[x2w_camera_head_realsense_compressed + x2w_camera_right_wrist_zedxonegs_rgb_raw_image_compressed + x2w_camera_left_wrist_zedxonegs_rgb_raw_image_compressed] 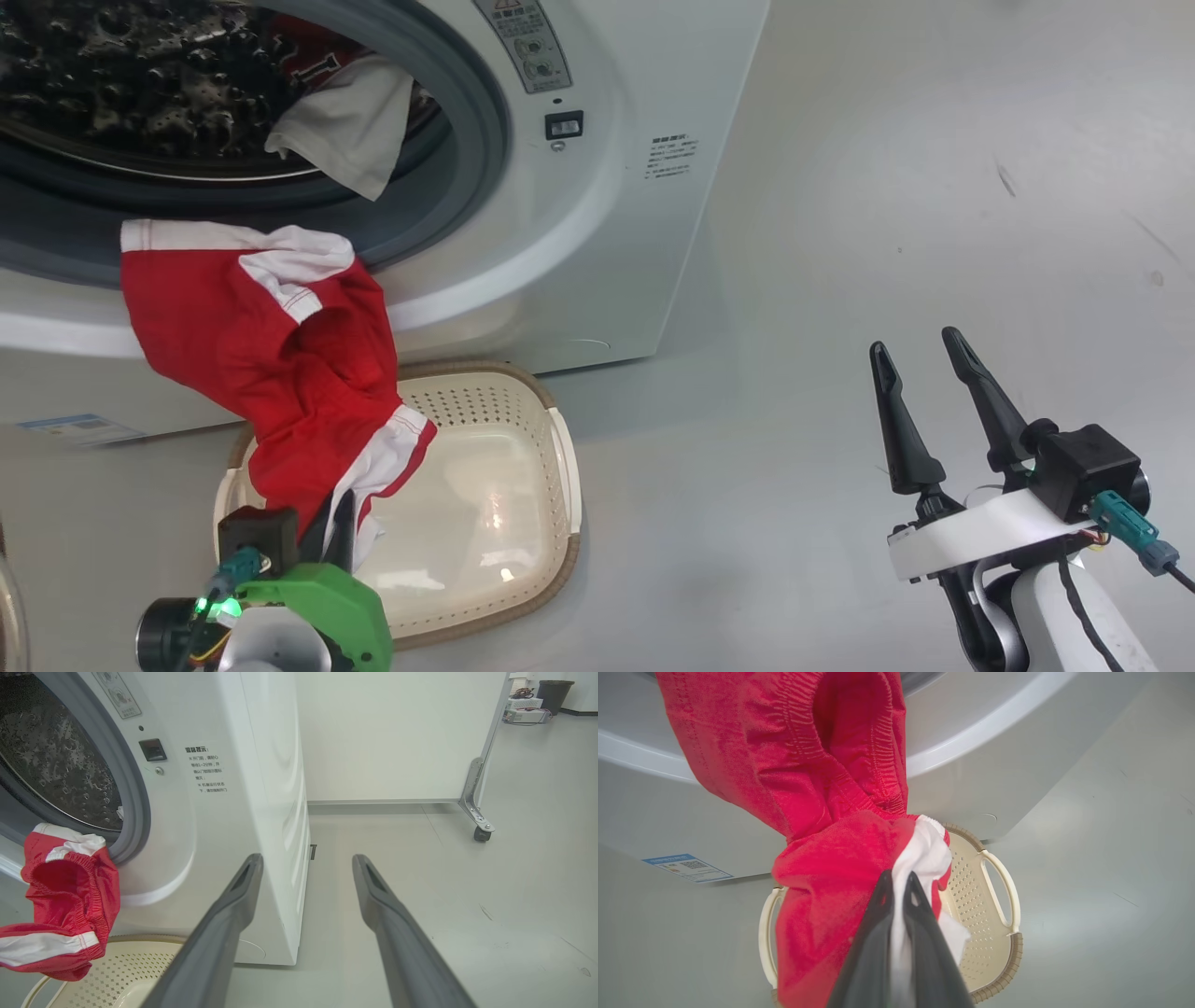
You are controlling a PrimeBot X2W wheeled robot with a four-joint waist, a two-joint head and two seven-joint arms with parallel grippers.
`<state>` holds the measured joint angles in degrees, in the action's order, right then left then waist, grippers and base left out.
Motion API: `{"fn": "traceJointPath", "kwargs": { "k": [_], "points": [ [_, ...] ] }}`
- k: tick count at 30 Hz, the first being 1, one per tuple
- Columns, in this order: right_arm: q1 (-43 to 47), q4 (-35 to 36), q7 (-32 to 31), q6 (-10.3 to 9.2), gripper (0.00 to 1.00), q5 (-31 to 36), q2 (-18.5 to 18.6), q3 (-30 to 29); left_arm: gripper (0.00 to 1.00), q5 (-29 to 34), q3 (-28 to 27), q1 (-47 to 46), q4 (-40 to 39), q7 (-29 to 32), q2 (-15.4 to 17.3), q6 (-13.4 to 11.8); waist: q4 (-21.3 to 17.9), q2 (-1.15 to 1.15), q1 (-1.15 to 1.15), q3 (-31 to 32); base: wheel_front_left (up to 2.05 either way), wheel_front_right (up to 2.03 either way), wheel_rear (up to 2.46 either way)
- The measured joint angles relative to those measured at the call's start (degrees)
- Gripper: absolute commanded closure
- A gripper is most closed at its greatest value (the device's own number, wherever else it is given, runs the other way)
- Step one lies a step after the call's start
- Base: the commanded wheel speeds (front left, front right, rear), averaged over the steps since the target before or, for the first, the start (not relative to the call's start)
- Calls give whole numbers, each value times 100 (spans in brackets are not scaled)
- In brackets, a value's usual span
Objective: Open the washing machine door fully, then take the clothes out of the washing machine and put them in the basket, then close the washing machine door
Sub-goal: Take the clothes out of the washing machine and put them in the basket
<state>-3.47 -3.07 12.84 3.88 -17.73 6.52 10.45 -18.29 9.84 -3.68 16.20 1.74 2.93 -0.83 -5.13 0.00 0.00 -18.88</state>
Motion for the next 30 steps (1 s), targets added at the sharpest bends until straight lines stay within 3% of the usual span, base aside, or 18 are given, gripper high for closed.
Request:
{"fn": "traceJointPath", "kwargs": {
  "k": [23, 24, 25, 26, 30],
  "points": [
    [-472, -52, 56, 19, 0, -153, -166, 10, 100, -328, -436, -1702, 2348, 627, 23, -13, -822, 0, 0, -884, 0, 0, 0],
    [-476, -70, 60, 19, 0, -162, -169, -2, 96, -334, -441, -1758, 2425, 628, 21, -13, -840, 0, 0, -904, 0, 0, 0],
    [-476, -92, 62, 19, 0, -186, -169, -15, 64, -338, -443, -1806, 2488, 627, 18, -13, -855, 0, 0, -921, 0, 0, 0],
    [-476, -109, 62, 19, 0, -200, -169, -22, 3, -338, -445, -1840, 2552, 627, 19, -13, -865, 0, 0, -933, 0, 0, 0],
    [-480, -136, 68, 19, 0, -203, -174, -33, 0, -350, -474, -1876, 2729, 603, 18, -12, -873, 0, 0, -947, 0, 0, 0]
  ]
}}
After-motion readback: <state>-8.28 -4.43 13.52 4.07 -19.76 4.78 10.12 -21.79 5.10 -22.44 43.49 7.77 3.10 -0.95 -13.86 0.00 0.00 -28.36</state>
